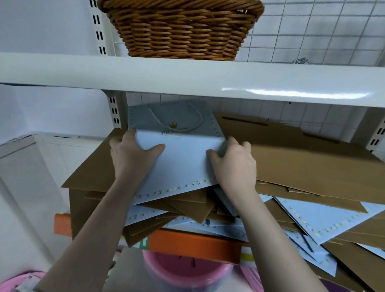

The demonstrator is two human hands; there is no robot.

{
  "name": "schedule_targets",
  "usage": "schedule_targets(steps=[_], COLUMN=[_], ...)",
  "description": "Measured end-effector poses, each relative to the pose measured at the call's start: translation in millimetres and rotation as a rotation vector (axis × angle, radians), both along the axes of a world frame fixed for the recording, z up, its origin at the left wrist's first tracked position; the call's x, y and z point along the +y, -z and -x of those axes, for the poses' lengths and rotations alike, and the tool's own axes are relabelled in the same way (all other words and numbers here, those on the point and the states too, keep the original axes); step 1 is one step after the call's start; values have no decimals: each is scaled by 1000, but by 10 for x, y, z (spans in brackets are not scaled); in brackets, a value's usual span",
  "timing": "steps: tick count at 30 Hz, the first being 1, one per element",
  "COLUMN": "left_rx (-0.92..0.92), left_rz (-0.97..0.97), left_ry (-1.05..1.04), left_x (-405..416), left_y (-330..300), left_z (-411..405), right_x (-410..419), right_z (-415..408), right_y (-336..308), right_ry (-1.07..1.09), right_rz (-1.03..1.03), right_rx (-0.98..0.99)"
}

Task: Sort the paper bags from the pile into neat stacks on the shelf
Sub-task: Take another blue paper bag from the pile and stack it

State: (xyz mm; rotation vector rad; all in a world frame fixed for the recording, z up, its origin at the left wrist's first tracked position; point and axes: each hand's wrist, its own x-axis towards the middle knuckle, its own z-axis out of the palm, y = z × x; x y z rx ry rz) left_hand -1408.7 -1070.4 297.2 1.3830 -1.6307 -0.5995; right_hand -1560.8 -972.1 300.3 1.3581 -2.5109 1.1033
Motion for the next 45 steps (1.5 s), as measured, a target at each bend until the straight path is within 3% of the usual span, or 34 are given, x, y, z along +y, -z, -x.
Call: schedule_targets(steps=[9, 19, 25, 35, 45], left_rx=[107, 65, 21, -97, -203], left_rz=[54, 133, 179, 95, 71], left_ry=[77, 217, 271, 462, 608], left_x=[274, 1156, 2084, 3939, 4706], left_y=[6, -31, -24, 203, 488], left_z=[-147, 312, 1093, 2607, 3763], right_x=[572, 1589, 2608, 4613, 5508], right_z=[-148, 188, 778, 1875, 2705], right_y=[213, 280, 291, 482, 830], right_ry=[75, 134, 240, 468, 616], right_rz=[68, 122, 153, 103, 93], right_rx=[-57, -77, -53, -87, -105])
